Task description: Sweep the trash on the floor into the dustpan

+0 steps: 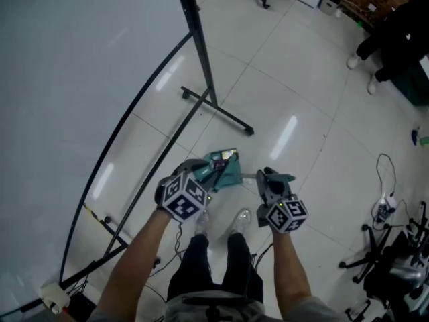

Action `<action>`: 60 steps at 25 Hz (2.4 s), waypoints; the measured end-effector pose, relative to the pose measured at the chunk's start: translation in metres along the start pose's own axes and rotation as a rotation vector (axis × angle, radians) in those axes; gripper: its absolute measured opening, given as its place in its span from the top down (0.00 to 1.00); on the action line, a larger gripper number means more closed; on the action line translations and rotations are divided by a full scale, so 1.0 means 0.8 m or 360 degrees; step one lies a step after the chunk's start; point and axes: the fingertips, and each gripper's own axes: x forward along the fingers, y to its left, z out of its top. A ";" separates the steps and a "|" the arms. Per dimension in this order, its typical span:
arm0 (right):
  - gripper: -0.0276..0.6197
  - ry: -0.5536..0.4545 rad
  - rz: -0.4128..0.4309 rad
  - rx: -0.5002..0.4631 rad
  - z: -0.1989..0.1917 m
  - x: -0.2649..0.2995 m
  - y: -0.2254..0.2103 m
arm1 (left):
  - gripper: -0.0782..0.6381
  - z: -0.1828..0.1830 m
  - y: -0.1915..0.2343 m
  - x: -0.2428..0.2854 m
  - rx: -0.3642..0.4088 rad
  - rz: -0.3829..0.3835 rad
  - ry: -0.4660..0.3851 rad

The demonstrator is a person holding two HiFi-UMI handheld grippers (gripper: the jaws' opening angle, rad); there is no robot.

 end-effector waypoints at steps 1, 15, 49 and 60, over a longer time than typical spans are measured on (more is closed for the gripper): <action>0.78 0.0010 0.0030 -0.0015 0.000 -0.003 0.007 | 0.73 -0.001 0.001 0.000 0.0001 0.0001 0.0002; 0.82 -0.0142 -0.0109 -0.0341 0.099 -0.096 -0.032 | 0.73 -0.019 -0.005 -0.027 0.0190 -0.0161 0.0042; 0.80 0.0020 -0.0125 -0.0328 0.005 -0.100 0.069 | 0.73 -0.019 -0.052 -0.025 0.0110 -0.0229 -0.0043; 0.82 -0.0086 -0.0324 -0.0600 0.085 -0.138 0.055 | 0.73 0.031 -0.071 0.026 -0.0029 -0.0158 -0.0169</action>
